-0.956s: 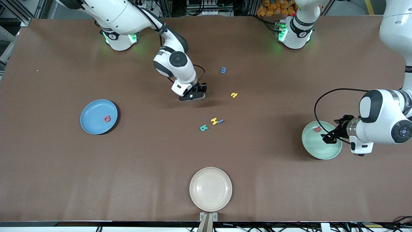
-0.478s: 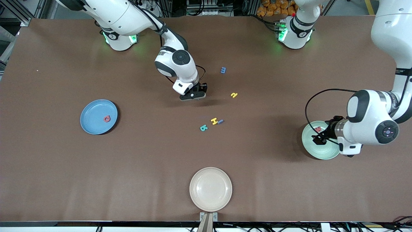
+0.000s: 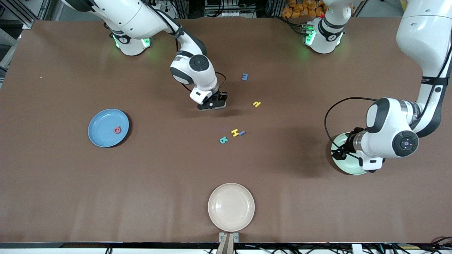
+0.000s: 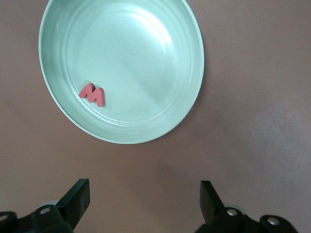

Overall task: Sort uppercase to blue plate, lowercase to green plate
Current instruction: 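Lift the blue N with the right gripper while the left gripper returns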

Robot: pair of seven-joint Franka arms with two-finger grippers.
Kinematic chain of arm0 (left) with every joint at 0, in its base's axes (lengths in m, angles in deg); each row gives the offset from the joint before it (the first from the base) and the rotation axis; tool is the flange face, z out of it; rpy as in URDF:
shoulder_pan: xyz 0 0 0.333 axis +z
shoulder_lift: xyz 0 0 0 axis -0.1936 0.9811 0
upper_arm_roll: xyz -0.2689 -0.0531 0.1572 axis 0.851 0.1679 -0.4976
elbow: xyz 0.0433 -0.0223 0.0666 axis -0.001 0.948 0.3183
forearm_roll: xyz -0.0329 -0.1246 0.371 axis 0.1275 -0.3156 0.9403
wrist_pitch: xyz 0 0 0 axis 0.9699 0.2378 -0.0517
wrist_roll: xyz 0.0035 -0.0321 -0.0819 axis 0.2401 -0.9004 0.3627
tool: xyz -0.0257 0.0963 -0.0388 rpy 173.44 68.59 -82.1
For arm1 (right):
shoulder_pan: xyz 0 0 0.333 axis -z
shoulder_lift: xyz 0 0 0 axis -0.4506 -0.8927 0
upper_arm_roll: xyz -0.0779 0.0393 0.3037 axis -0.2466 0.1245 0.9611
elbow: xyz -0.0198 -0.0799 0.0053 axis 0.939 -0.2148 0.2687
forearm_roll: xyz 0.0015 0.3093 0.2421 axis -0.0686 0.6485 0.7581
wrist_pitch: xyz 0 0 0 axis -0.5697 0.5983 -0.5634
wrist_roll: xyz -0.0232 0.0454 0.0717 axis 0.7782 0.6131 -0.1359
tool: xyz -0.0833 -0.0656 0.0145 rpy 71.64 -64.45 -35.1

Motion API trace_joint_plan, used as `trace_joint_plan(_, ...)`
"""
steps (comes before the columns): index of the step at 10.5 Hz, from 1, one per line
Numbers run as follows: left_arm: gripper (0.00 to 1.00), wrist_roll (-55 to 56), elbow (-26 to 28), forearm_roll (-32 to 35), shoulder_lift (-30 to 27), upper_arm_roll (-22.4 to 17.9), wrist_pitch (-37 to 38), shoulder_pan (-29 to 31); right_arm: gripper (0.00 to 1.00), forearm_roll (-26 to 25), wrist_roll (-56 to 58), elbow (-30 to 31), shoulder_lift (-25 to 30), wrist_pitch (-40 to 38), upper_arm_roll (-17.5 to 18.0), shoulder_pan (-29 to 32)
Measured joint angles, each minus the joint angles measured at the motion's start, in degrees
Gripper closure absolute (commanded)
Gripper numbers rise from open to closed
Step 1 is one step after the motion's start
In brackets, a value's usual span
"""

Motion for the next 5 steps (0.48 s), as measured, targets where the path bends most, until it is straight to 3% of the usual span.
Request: trace_joint_plan(5,0.00,12.06,-2.32,-0.19,2.15,0.15,-2.10,-6.73,0.83,-1.48,3.17,-3.75,0.89,-9.81,-1.11,1.34)
